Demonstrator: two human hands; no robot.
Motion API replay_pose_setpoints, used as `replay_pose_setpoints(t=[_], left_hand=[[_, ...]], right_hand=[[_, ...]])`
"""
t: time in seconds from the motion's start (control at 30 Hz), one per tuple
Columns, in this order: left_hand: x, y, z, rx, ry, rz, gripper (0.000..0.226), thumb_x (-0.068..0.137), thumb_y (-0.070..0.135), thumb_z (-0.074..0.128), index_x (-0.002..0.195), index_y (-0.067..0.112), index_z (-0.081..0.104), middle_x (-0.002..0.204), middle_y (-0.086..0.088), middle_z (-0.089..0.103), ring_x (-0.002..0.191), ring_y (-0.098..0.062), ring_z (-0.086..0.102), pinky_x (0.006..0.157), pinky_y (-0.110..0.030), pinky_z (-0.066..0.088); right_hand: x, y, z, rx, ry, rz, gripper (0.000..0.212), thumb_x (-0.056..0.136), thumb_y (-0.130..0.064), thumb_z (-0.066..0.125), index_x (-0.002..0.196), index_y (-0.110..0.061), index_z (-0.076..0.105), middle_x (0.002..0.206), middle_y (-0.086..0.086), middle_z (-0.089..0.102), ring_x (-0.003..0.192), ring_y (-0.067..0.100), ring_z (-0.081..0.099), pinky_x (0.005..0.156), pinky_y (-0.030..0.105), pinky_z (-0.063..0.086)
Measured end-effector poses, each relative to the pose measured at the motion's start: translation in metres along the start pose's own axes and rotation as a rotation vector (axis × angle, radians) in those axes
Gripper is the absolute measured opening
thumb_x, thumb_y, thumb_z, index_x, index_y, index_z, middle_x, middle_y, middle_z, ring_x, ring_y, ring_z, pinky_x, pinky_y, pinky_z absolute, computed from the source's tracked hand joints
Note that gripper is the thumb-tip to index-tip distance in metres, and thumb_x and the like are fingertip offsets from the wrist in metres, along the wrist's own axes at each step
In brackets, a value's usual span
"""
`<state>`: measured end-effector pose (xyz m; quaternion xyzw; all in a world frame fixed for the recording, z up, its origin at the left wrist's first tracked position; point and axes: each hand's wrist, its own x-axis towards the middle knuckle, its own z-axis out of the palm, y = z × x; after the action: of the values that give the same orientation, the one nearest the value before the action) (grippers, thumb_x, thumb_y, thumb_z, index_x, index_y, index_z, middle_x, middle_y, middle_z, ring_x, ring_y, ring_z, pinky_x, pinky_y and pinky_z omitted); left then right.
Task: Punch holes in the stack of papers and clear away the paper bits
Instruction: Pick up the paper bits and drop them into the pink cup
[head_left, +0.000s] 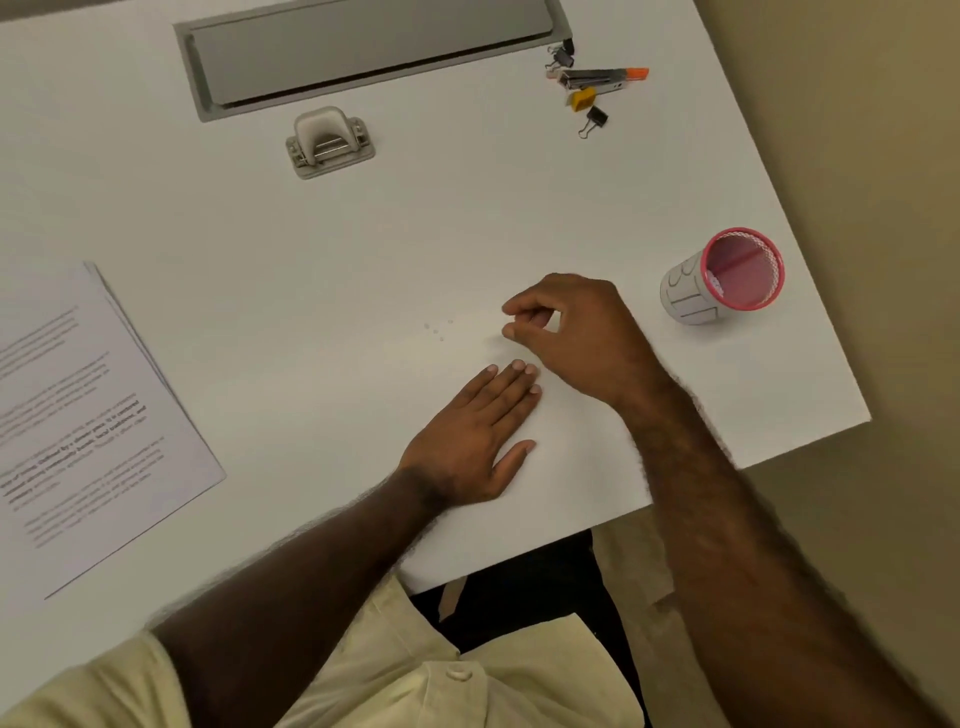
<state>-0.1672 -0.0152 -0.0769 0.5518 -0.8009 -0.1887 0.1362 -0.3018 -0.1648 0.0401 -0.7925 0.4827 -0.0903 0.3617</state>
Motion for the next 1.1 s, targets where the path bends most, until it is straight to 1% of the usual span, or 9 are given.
replay_pose_setpoints(t=[0.13,0.23,0.4,0.53,0.77,0.87,0.97,1.03,1.1], left_hand=[[0.000,0.000,0.000,-0.026,-0.007,-0.016,0.066,0.112,0.048,0.039,0.166,0.010,0.034,0.172,-0.011,0.034,0.164,-0.027,0.025,0.134,-0.047,0.021],[-0.001,-0.001,0.002,-0.032,-0.011,-0.023,0.066,0.112,0.048,0.040,0.166,0.010,0.033,0.172,-0.012,0.035,0.163,-0.028,0.027,0.134,-0.046,0.021],[-0.001,0.000,0.006,-0.050,-0.013,-0.032,0.067,0.113,0.050,0.040,0.166,0.011,0.032,0.173,-0.009,0.033,0.164,-0.026,0.023,0.135,-0.044,0.020],[0.000,0.000,0.007,-0.024,-0.001,-0.024,0.066,0.113,0.050,0.039,0.166,0.012,0.031,0.173,-0.009,0.031,0.164,-0.025,0.019,0.136,-0.039,0.008],[0.000,-0.002,0.006,-0.044,-0.079,-0.041,0.067,0.114,0.052,0.030,0.170,0.016,0.019,0.176,-0.003,0.012,0.164,-0.017,-0.001,0.133,-0.032,-0.007],[0.000,-0.003,0.004,-0.065,-0.083,-0.035,0.067,0.114,0.051,0.030,0.169,0.015,0.021,0.176,-0.004,0.016,0.164,-0.019,0.004,0.134,-0.036,-0.001],[-0.001,-0.002,0.000,-0.073,-0.041,-0.010,0.063,0.114,0.046,0.040,0.164,0.009,0.036,0.170,-0.011,0.038,0.162,-0.027,0.028,0.135,-0.046,0.020],[-0.004,-0.003,-0.002,-0.069,-0.022,0.005,0.059,0.113,0.043,0.048,0.159,0.007,0.046,0.163,-0.013,0.049,0.156,-0.030,0.042,0.133,-0.047,0.025],[-0.009,-0.007,-0.005,-0.049,-0.014,0.006,0.058,0.112,0.042,0.050,0.158,0.008,0.048,0.161,-0.012,0.052,0.153,-0.030,0.046,0.133,-0.043,0.022]], right_hand=[[0.019,-0.010,0.034,-0.053,-0.167,-0.053,0.023,0.092,-0.028,0.082,0.115,-0.022,0.080,0.108,-0.007,0.075,0.095,0.008,0.068,0.092,0.025,0.056],[0.033,-0.009,0.051,-0.105,-0.212,-0.084,0.028,0.091,-0.030,0.083,0.117,-0.020,0.079,0.110,-0.003,0.074,0.098,0.012,0.067,0.095,0.033,0.056],[0.049,-0.005,0.068,-0.112,-0.149,-0.072,0.038,0.081,-0.040,0.091,0.110,-0.021,0.077,0.109,-0.004,0.067,0.103,0.014,0.064,0.098,0.037,0.055],[0.056,-0.002,0.073,-0.095,-0.038,-0.032,0.039,0.077,-0.051,0.090,0.099,-0.024,0.075,0.101,-0.007,0.063,0.095,0.014,0.062,0.091,0.037,0.055],[0.062,0.002,0.072,-0.062,0.069,-0.002,0.028,0.084,-0.043,0.087,0.097,-0.023,0.074,0.098,-0.006,0.062,0.088,0.009,0.059,0.083,0.031,0.056],[0.057,-0.002,0.070,-0.084,0.052,-0.072,0.028,0.090,-0.039,0.083,0.108,-0.019,0.077,0.109,-0.002,0.068,0.103,0.016,0.063,0.094,0.036,0.055],[0.048,-0.010,0.073,-0.169,-0.061,-0.240,0.030,0.102,-0.028,0.069,0.128,-0.015,0.075,0.133,0.004,0.068,0.128,0.023,0.058,0.113,0.041,0.045],[0.043,-0.012,0.081,-0.235,-0.204,-0.345,0.038,0.107,-0.013,0.057,0.144,-0.017,0.066,0.156,0.004,0.057,0.148,0.023,0.046,0.127,0.037,0.031],[0.039,-0.011,0.086,-0.331,-0.336,-0.430,0.049,0.109,-0.007,0.047,0.156,-0.018,0.052,0.170,-0.001,0.039,0.160,0.018,0.029,0.132,0.032,0.017]])
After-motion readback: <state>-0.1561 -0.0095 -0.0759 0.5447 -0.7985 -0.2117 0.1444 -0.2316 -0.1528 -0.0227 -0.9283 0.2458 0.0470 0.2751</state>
